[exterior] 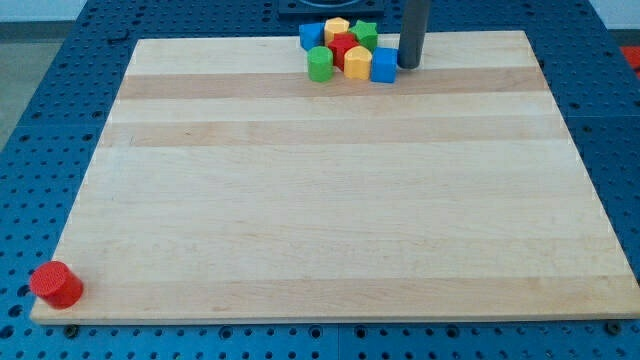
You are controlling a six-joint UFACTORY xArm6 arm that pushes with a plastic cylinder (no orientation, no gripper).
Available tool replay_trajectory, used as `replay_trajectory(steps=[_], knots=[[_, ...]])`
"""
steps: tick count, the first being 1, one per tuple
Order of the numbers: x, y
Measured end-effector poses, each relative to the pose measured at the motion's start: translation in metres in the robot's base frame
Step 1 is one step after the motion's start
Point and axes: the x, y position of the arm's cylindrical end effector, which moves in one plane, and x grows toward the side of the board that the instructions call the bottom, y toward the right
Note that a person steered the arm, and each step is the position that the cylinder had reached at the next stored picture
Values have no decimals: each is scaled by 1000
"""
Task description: Slide the red circle slightly right and down
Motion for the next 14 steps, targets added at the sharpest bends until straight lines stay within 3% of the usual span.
replay_trajectory(steps=[1, 2, 3, 5, 6, 9, 12, 14], knots=[[14, 19], [77, 14], [140, -55], [246, -276], [289, -358], [296, -414], [362, -410], [359, -411]])
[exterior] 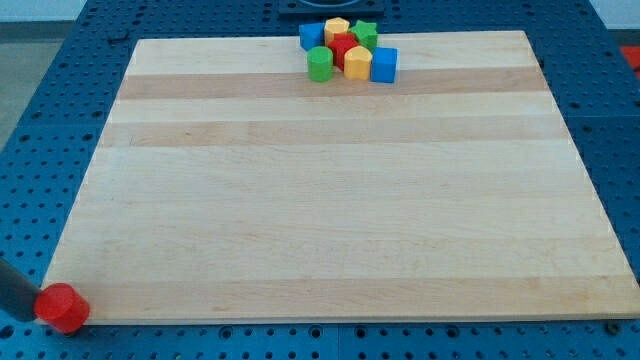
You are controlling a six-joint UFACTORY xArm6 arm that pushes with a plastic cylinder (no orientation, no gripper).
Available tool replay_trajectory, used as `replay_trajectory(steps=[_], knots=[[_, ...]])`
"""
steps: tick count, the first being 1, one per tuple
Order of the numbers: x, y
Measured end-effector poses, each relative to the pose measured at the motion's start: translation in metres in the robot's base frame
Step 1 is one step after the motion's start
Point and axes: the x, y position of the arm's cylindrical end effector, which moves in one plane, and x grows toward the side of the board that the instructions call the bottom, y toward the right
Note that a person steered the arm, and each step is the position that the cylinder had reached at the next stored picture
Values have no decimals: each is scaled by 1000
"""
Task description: Slide the red circle slightly right and down
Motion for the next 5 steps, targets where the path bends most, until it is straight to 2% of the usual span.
replay_trajectory(steps=[4, 5], knots=[[-40, -2], [-70, 18]])
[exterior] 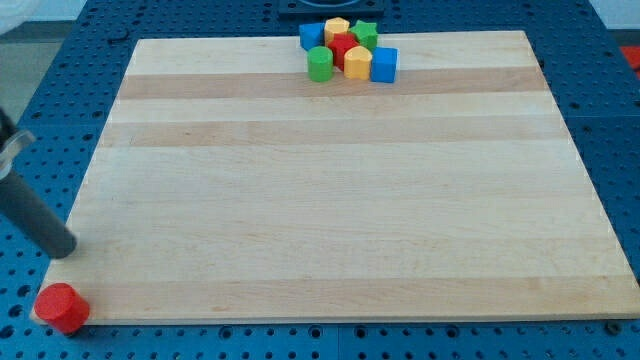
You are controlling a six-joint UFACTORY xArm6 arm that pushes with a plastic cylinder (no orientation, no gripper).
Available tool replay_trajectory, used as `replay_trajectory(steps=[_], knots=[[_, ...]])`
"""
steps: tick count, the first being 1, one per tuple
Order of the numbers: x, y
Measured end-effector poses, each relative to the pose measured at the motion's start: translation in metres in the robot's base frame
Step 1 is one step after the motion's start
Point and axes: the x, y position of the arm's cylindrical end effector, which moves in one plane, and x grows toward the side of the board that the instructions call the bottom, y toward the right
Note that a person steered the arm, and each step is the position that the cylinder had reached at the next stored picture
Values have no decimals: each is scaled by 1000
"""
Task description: Slide the red circle slightly right and down
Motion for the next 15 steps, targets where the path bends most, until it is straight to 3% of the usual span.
replay_trajectory(steps=[2, 4, 5, 7, 9, 11, 12, 13, 15], knots=[[12, 85], [69, 86], [74, 86], [73, 68], [35, 60], [31, -21], [38, -20], [72, -19], [73, -10]])
